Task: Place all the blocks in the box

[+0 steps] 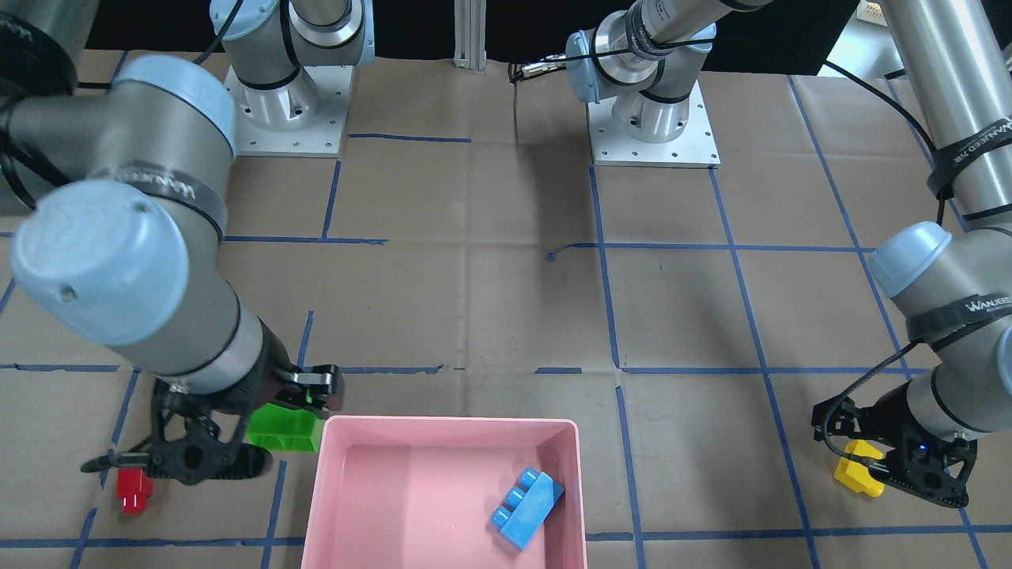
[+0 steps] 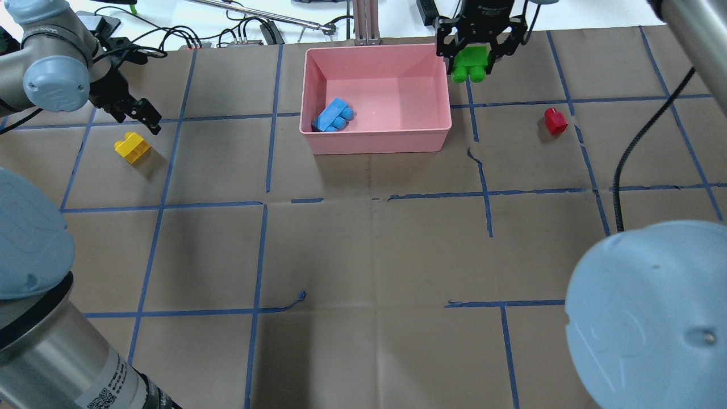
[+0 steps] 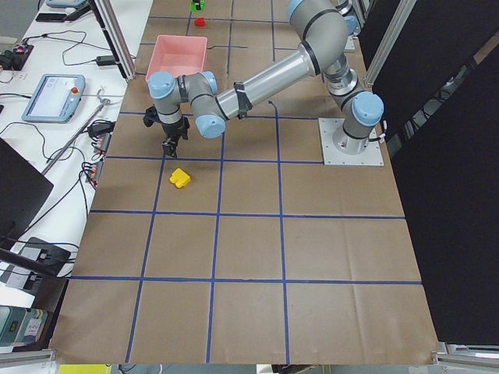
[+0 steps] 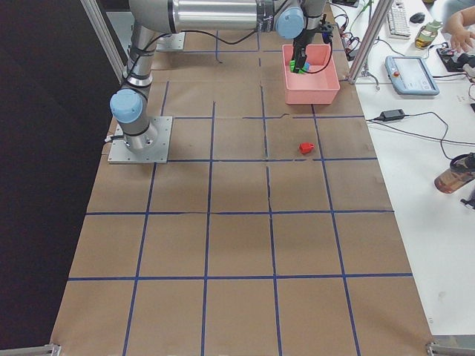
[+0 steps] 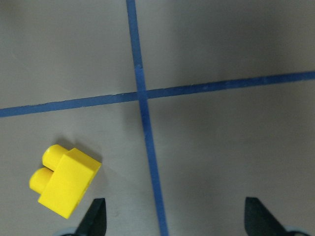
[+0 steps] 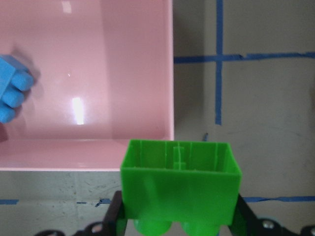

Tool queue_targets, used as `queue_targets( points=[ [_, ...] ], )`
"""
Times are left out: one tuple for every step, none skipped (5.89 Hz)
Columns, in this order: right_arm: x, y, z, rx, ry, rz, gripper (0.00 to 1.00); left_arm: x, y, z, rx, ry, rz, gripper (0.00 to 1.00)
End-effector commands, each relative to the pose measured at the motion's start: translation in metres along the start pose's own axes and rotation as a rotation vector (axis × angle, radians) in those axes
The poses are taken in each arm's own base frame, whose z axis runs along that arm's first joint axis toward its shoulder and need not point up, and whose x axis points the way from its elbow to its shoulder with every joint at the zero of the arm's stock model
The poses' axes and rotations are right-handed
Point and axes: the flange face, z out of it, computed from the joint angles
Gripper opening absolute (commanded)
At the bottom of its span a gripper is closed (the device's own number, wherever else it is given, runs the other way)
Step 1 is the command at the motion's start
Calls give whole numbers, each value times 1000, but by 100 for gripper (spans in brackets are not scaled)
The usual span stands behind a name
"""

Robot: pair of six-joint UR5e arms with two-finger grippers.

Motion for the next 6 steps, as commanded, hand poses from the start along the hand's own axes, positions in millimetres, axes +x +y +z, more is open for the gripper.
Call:
queue_targets(
  points=[
    [-41, -37, 75, 15, -64, 20, 35, -32, 19, 35, 18, -45, 170, 99],
    [-60, -38, 104, -14, -67, 2, 35, -34, 17, 50, 25, -57, 229, 99],
    [-66, -39, 112, -12, -69, -11, 39, -36, 16, 72, 10, -36, 228, 99],
    [-65, -42, 113, 10, -71, -18, 99, -38, 14, 80, 2, -28, 234, 99],
    [-66, -44, 107, 37, -75, -20, 99, -48, 17, 85, 2, -26, 220, 99],
    [-63, -42, 95, 48, -69, -19, 99, -48, 18, 88, 2, -18, 217, 97]
  ],
)
